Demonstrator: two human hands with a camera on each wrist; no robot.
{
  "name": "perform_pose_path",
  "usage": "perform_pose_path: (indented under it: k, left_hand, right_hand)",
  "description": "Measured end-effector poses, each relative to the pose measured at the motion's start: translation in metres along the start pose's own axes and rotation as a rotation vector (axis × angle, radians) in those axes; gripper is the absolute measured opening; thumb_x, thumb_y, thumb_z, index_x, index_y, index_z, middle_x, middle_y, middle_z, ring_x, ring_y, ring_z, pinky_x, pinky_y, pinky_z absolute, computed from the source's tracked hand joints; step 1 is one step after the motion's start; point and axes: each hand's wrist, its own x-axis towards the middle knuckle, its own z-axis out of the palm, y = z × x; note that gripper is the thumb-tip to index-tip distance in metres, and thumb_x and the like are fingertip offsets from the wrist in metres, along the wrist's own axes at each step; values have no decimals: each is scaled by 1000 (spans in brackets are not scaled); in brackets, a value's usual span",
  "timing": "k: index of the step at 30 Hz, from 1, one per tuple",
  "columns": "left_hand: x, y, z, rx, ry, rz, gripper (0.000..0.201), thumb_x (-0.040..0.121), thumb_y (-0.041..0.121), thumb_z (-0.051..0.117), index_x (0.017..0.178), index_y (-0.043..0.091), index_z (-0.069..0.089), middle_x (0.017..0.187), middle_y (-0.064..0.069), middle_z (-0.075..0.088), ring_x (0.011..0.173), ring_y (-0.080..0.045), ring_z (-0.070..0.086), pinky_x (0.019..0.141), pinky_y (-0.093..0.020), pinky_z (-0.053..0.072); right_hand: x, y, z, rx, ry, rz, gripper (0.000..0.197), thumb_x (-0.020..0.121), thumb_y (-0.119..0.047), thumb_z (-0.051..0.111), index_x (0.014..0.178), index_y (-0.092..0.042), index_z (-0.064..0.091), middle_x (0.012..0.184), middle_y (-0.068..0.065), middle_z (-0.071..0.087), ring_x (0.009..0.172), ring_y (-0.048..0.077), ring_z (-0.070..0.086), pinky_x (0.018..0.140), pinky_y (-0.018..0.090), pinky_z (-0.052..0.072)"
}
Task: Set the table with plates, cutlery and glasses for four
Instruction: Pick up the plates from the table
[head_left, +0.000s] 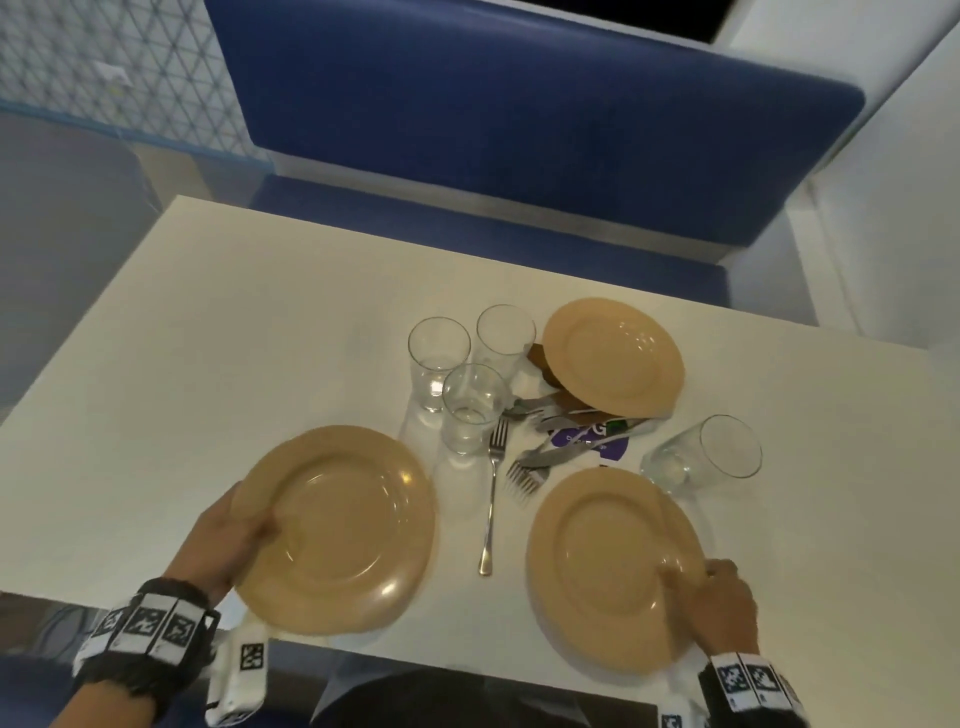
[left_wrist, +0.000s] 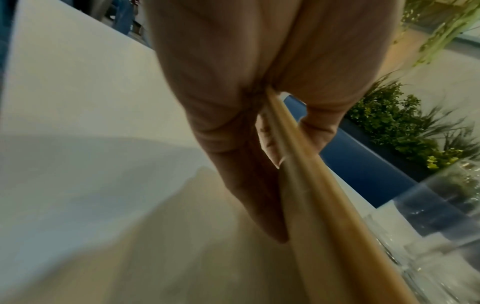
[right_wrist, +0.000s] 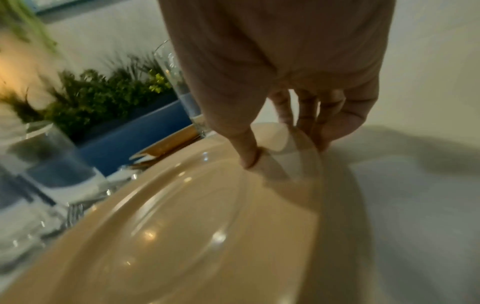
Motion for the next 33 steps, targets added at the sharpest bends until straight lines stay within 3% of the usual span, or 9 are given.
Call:
perform_pose_path:
  k: [3,6,10,13,16,20,25,29,33]
  left_hand:
    - [-18,-5,12,-50,37,-28,26,88,2,64,102,24,67,105,-14,71,98,-36,65,87,-54,53]
    - [-41,-4,26,-47,86,-11,3,94,23,66,96,23,66,98,-10,71,89,-30,66,71,-41,52]
    - [-56,-11,33,-63,113,8,18,94,36,64,102,20,68,97,-8,73,90,-29,68,66,-36,52]
    - [-59,-12,35,-79,76,-1,27,96,42,60,109,19,68,102,-8,72,93,-28,69,68,-36,53]
    - [-60,-12,35,-77,56,-1,32,95,49,58,110,22,66,106,-8,71,94,-28,67,74,-40,54]
    - [-58,-18,30,-87,15,-11,42,90,58,59,111,23,69,105,-10,73,97,-33,69,89,-55,55]
    - [-51,-18,29,-55,-41,16,35,84,47,71,103,18,69,95,-13,76,87,-34,73,83,-54,58]
    - [-37,-21,24,-63,-82,-24,50,68,39,88,110,20,68,100,-12,76,92,-36,72,84,-57,58]
    - [-25,-19,19,0,-70,-36,30,82,34,78,107,23,68,102,-11,75,92,-34,71,87,-56,56]
  right_hand:
    - [0,4,-4,110,-55,-78,43,87,-47,66,103,-7,60,92,10,64,84,31,58,84,44,50]
    - [-25,6,-24,316,-110,-164,17,88,-31,69,92,-17,59,84,9,66,75,29,63,74,49,55]
    - [-73,-16,-65,348,-74,-481,16,90,-31,70,88,-25,56,78,0,65,74,17,61,62,34,45]
    - [-101,-59,-69,411,-172,-657,11,91,-28,65,90,-26,55,77,-6,64,71,6,60,57,29,42]
    - [-116,-104,-36,354,-374,-795,9,94,-28,63,100,-27,57,85,-14,66,75,3,64,60,23,51]
    - [-126,-133,28,279,-591,-759,9,94,-29,62,102,-28,57,91,-5,69,77,4,68,70,28,59]
    - [-131,-150,61,233,-599,-647,20,90,-37,58,108,-29,59,98,-8,68,87,6,66,84,39,57]
    - [-132,-155,41,-47,-506,-699,29,97,-41,52,118,-23,58,109,-4,65,98,13,63,87,32,53]
    - [-117,-161,-60,-77,-286,-851,16,98,-32,55,84,-32,63,80,-15,65,74,-2,59,72,18,49]
